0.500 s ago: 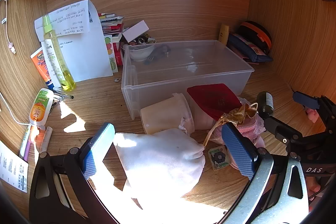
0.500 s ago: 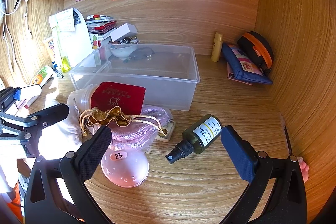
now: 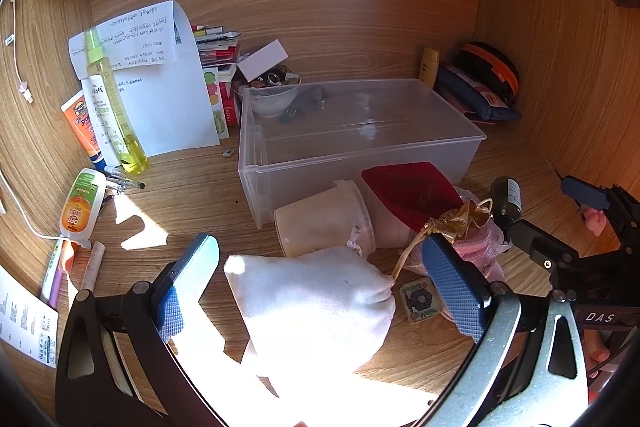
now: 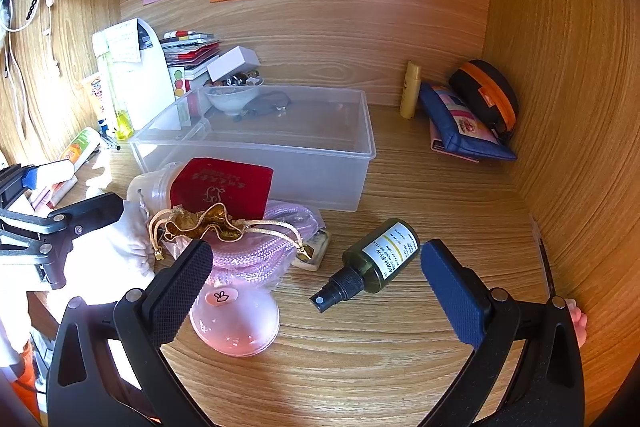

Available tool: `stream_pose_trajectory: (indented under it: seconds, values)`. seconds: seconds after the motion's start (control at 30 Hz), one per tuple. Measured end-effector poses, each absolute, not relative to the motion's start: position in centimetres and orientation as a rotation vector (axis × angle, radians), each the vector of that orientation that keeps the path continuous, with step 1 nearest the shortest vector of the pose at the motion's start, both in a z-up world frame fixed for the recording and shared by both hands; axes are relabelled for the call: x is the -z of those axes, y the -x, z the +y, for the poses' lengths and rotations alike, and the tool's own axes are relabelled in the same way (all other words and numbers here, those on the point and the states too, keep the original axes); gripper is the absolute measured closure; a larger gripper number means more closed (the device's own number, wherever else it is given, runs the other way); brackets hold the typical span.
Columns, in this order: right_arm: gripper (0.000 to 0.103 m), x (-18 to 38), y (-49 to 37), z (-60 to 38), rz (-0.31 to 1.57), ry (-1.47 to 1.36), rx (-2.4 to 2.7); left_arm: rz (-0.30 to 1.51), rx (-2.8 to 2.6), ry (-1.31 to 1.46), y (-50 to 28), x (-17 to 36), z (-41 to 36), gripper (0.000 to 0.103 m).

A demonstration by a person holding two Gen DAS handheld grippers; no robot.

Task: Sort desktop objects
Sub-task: 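Grasp the white cloth bag with left tool while right tool grasps green spray bottle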

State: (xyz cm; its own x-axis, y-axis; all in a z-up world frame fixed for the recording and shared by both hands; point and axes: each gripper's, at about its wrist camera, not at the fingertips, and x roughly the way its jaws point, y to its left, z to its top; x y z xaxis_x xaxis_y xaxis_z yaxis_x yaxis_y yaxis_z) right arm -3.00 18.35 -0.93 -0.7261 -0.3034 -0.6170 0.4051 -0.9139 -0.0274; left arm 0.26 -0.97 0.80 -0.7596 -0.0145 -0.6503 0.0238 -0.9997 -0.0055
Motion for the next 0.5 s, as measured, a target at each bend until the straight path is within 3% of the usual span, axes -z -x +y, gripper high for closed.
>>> stream_pose_trajectory:
  seconds: [0.5]
  values:
    - [0.0,0.7,3.9,21.4,0.269,-0.903,2.663,0.126,2.892,-1.28,-1.5,1.6,-3.6,0.0]
